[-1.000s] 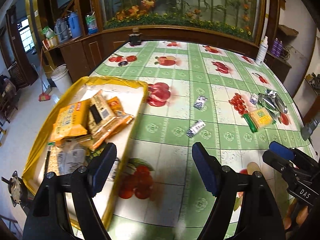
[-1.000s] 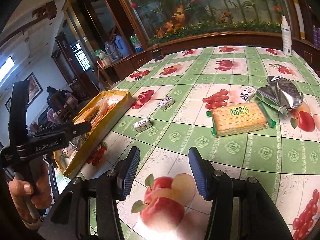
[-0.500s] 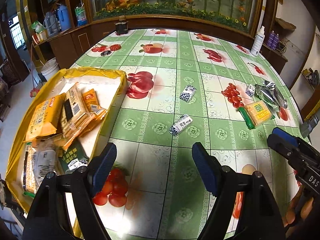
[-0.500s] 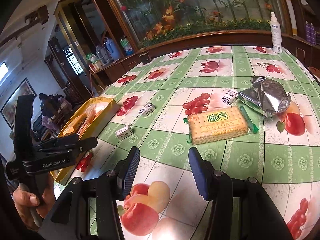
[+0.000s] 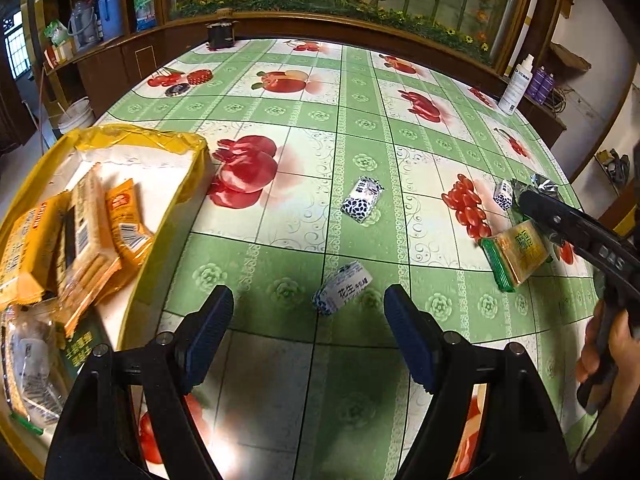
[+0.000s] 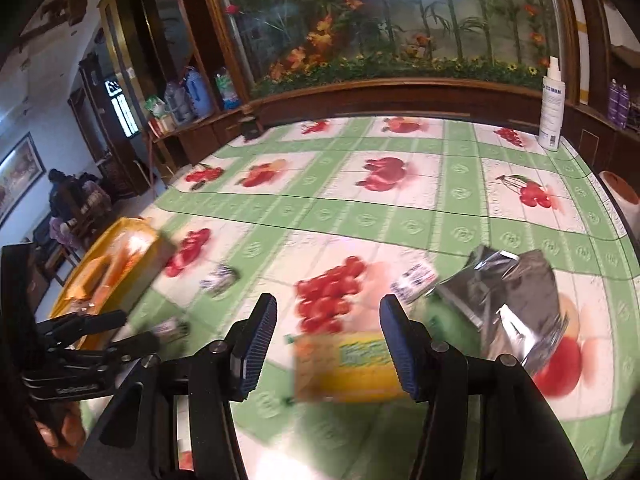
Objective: Organize snacks
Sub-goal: 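Move left tool to white peanut candy while right tool approaches another milk candy, then grasp peanut candy with left tool while right tool grasps milk candy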
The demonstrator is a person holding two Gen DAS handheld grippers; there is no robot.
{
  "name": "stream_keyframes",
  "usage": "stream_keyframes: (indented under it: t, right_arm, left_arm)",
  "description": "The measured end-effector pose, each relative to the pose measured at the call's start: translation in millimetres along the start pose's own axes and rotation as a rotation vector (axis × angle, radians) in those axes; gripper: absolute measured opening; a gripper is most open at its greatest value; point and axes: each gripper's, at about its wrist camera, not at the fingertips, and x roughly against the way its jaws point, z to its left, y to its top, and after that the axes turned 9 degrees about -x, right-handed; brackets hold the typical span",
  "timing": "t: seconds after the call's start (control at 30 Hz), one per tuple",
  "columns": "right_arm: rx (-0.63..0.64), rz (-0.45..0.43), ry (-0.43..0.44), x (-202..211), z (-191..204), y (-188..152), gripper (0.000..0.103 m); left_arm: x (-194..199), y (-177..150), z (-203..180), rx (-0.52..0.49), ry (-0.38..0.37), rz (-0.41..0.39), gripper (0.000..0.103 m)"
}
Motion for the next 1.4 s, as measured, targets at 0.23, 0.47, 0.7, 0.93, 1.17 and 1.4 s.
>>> stream_keyframes:
  t: [0.23, 0.47, 0.7, 0.93, 1.17, 1.4]
  right_arm:
    - [0.075, 0.04, -0.087, -34, -10, 24, 0.056]
    - [0.125, 0.1, -0.165, -58, -17, 29, 0.056]
    - [0.223, 0.11, -0.218, -63, -4, 19, 0.048]
    - [0.167, 0.101, -0.1, -51, -4, 11, 0.037]
    - [0.101, 0.07, -0.019, -31, -2, 2, 0.037]
    - [0.09, -0.018, 0.099, 14, 31, -5, 0.037]
  left_arm:
    - [-13, 4, -3, -0.012, -0.015, 0.012, 0.078]
    - [-21, 5, -6, -0.027, -0.016, 0.005, 0.078]
    - [-22, 1, -20, -0.109, 0.037, -0.009, 0.061]
    - [-14, -1, -6, -0.059, -0.021, -0.009, 0.011]
    - [-3, -14, 7, 0.013, -0.107, -0.021, 0.011]
    - [31, -24, 17, 0.015, -0.13, -0.095, 0.011]
